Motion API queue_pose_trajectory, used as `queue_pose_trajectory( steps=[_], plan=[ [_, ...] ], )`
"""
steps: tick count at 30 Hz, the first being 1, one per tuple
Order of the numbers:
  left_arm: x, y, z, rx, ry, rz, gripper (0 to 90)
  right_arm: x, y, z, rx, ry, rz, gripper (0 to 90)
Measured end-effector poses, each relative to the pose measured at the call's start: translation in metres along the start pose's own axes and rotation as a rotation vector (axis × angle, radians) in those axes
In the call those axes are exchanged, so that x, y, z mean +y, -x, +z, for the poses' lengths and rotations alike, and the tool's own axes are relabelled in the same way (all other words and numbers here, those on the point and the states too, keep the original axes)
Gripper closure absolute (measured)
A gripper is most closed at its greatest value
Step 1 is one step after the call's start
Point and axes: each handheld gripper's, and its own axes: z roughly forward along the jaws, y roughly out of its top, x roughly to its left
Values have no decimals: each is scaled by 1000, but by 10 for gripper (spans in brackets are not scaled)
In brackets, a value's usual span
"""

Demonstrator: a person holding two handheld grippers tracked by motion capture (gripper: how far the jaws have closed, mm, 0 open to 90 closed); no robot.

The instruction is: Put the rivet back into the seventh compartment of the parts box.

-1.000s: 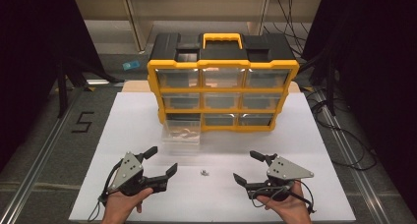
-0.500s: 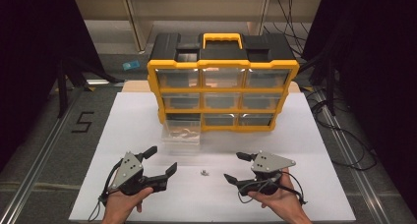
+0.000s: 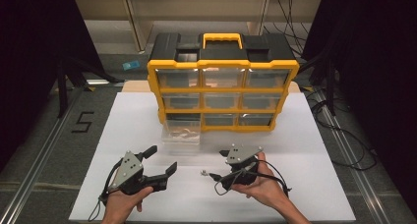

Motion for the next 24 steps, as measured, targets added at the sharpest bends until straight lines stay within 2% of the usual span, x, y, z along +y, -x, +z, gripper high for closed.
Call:
queue_pose_trajectory(
  steps=[4,9,15,24],
  plan=[
    [0,-1,0,6,-4,-1,163,3,4,10,26,-52,15,343],
    [0,-1,0,6,-5,-4,164,8,9,27,35,-104,29,384],
    [0,-2,0,7,-6,-3,164,11,10,45,67,-175,12,446],
    [0,-3,0,5,-7,-26,165,16,8,73,121,-256,-4,567]
  ],
)
